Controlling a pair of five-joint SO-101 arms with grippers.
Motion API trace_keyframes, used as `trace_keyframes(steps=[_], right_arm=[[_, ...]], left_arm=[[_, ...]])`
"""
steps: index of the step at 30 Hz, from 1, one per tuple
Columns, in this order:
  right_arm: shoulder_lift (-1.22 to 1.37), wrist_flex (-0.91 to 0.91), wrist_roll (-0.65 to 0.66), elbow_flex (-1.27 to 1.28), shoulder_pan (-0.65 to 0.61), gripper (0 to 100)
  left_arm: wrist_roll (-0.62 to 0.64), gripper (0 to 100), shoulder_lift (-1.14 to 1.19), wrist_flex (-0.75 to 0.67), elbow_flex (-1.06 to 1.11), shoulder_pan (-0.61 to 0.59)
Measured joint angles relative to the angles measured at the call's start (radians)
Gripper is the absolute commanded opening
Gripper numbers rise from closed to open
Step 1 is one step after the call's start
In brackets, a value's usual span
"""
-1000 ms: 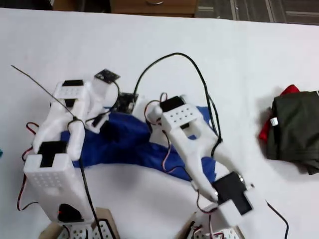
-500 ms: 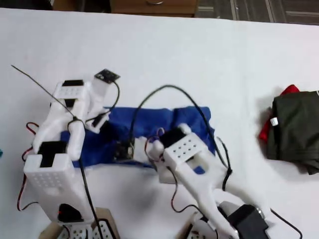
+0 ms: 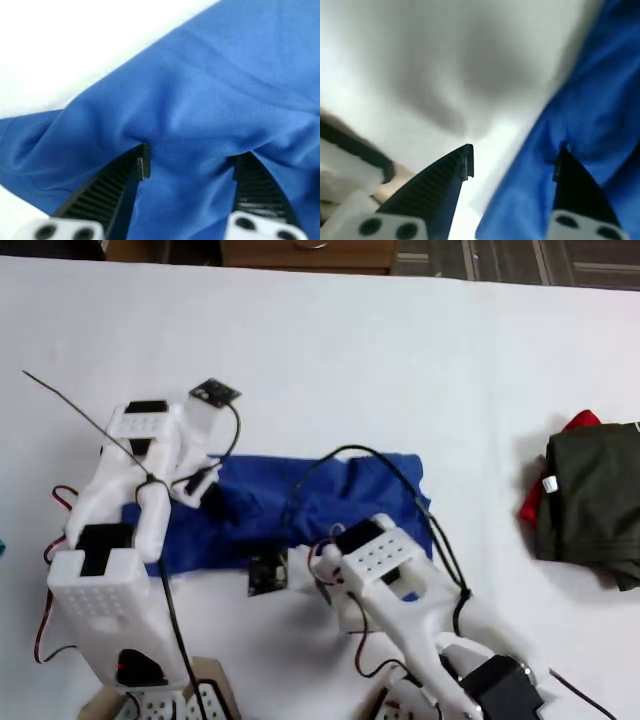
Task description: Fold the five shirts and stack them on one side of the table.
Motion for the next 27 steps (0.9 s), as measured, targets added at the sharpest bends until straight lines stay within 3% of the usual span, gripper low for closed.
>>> trace_keyframes(steps=[7,21,27], right_arm=[[0.058,-0.133,0.075,-0.011,0.117,2.1],[0.114,0.158,0.077,-0.302,0.138,2.3],[0.101,0.196,0.081,-0.407,0.144,2.3]], left_arm=[[0.0,29,0.0,0.0,0.0,0.0],[0.0,29,0.0,0.0,0.0,0.0],[0.0,29,0.0,0.0,0.0,0.0]])
